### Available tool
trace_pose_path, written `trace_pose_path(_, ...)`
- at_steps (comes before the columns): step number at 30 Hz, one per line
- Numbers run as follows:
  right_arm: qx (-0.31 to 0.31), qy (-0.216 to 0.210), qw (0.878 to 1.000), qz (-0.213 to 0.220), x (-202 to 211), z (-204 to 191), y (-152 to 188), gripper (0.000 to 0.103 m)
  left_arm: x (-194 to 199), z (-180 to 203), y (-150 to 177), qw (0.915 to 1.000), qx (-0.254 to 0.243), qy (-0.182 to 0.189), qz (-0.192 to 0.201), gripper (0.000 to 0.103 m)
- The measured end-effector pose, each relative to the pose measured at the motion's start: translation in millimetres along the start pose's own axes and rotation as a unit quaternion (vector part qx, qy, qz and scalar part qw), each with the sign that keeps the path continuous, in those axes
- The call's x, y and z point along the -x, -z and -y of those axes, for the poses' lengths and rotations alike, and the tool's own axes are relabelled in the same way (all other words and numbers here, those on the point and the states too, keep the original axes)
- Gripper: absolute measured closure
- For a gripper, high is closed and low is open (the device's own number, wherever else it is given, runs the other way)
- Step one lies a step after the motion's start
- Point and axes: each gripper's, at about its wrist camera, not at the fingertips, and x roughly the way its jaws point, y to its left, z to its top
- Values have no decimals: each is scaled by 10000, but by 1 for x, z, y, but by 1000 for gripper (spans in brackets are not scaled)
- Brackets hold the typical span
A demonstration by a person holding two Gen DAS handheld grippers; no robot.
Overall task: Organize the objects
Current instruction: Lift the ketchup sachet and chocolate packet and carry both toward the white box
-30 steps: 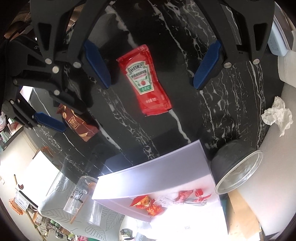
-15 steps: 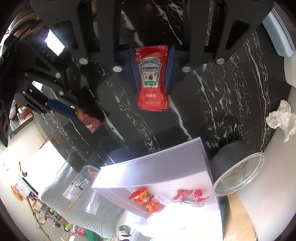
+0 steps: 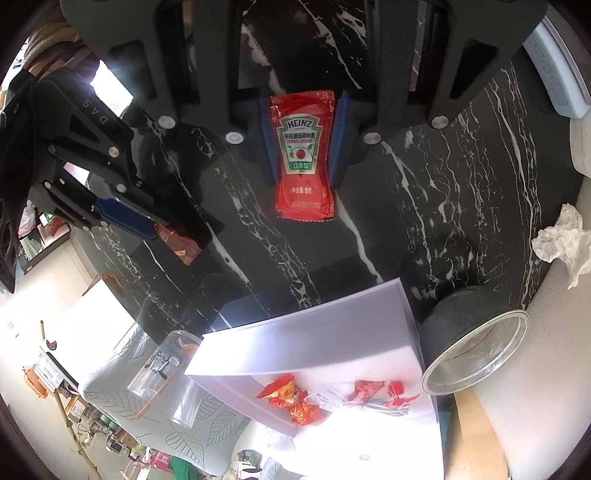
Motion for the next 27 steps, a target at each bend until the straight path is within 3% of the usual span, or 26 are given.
trace_pose_path(15,266,168,9994,-155,-16,-6,-6,52,0,2,2,9998,-33,157,-84,78)
trace_pose_path(17,246,172,9995,-119,-17,-6,-6,52,2,2,2,9998,-60,151,-67,78)
trace_pose_path(19,243,196,9995,-65,-16,-6,-6,70,4,2,1,9999,-86,129,-34,78)
trace_pose_path(27,-9,-23,9999,-99,-12,1,-10,70,9,2,-4,9998,-83,158,38,78)
